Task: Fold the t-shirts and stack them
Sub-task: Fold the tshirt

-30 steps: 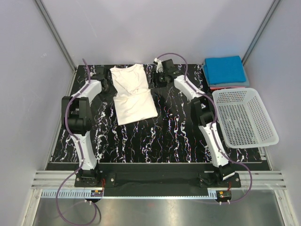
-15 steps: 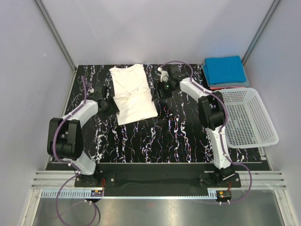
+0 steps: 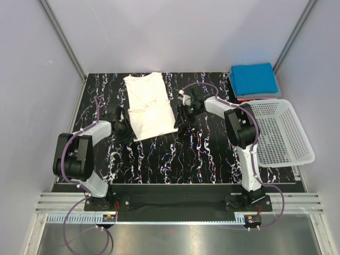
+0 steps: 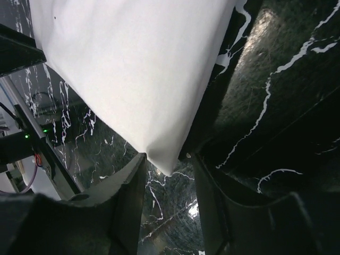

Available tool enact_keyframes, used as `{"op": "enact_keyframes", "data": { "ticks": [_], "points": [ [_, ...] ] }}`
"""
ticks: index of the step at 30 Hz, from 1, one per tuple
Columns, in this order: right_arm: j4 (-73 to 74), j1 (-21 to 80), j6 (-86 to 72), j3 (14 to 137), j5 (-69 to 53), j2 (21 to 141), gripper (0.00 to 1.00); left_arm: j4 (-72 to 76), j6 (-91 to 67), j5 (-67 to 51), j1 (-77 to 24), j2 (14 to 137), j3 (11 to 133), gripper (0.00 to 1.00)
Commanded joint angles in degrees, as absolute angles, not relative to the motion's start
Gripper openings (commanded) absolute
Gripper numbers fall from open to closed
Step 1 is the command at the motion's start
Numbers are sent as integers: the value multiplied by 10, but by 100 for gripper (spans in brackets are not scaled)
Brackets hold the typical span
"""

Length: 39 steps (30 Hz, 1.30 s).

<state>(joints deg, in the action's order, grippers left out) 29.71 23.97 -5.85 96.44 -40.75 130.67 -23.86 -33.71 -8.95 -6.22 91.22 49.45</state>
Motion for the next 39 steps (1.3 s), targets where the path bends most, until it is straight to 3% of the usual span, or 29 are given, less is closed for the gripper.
{"op": "enact_keyframes", "data": {
  "ticks": [1, 7, 9, 10, 11, 12, 13, 14, 24, 35, 36, 37, 39],
  "points": [
    [271, 246, -66, 927, -428, 1268, 47, -200, -338, -121, -62, 930, 487, 45],
    [213, 247, -94, 879, -457, 1245, 37, -201, -334, -119, -62, 925, 485, 31],
    [206, 246, -98, 875, -458, 1245, 31, -200, -332, -120, -62, 930, 489, 20],
    [207, 247, -100, 873, -454, 1244, 27, -202, -330, -124, -62, 932, 494, 16],
    [205, 247, -100, 868, -454, 1238, 15, -204, -329, -127, -62, 934, 497, 12],
    [201, 246, -100, 864, -452, 1235, 9, -202, -328, -133, -62, 935, 497, 1],
    [198, 247, -99, 853, -445, 1231, 4, -201, -326, -135, -62, 935, 497, 0],
    [192, 247, -99, 846, -440, 1220, 0, -202, -327, -138, -62, 933, 497, 0],
    [117, 248, -169, 640, -378, 1088, 0, -251, -333, -131, -133, 886, 483, 0],
    [68, 276, -281, 391, -334, 927, 0, -265, -406, -91, -242, 754, 338, 0],
    [72, 282, -297, 383, -328, 915, 0, -271, -410, -91, -248, 747, 327, 1],
    [75, 286, -305, 375, -324, 888, 4, -273, -415, -93, -254, 738, 322, 11],
    [89, 294, -323, 361, -307, 848, 25, -286, -423, -98, -259, 707, 316, 31]
  ]
}}
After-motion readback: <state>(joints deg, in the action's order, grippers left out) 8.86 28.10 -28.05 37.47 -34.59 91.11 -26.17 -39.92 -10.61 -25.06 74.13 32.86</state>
